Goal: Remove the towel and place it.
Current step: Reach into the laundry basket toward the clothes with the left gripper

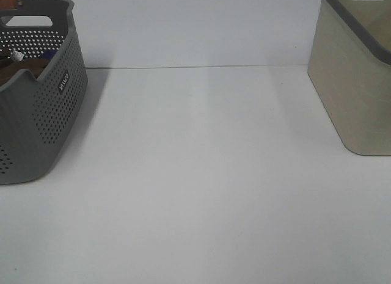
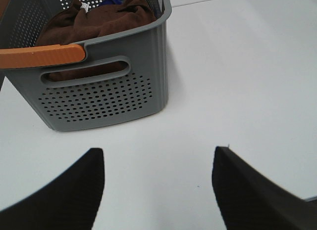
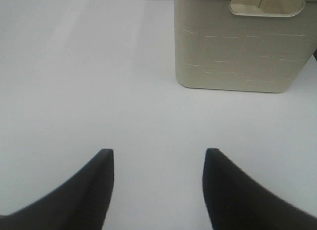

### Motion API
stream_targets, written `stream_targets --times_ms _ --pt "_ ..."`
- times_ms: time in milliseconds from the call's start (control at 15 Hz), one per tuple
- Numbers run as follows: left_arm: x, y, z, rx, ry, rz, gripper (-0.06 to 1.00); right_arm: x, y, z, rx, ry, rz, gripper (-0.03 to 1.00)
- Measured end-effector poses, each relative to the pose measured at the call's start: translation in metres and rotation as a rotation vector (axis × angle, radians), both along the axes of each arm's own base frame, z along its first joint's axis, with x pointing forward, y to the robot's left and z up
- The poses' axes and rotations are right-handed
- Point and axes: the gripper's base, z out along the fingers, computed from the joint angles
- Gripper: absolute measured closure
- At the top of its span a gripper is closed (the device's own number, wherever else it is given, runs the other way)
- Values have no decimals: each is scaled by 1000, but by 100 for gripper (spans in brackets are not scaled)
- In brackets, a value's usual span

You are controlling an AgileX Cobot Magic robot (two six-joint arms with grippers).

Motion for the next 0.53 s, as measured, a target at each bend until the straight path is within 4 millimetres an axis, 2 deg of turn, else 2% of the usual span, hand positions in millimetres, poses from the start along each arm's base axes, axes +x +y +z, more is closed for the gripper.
stream_targets --times_ms 533 --pt "0 0 0 0 0 0 33 0 0 0 0 0 0 44"
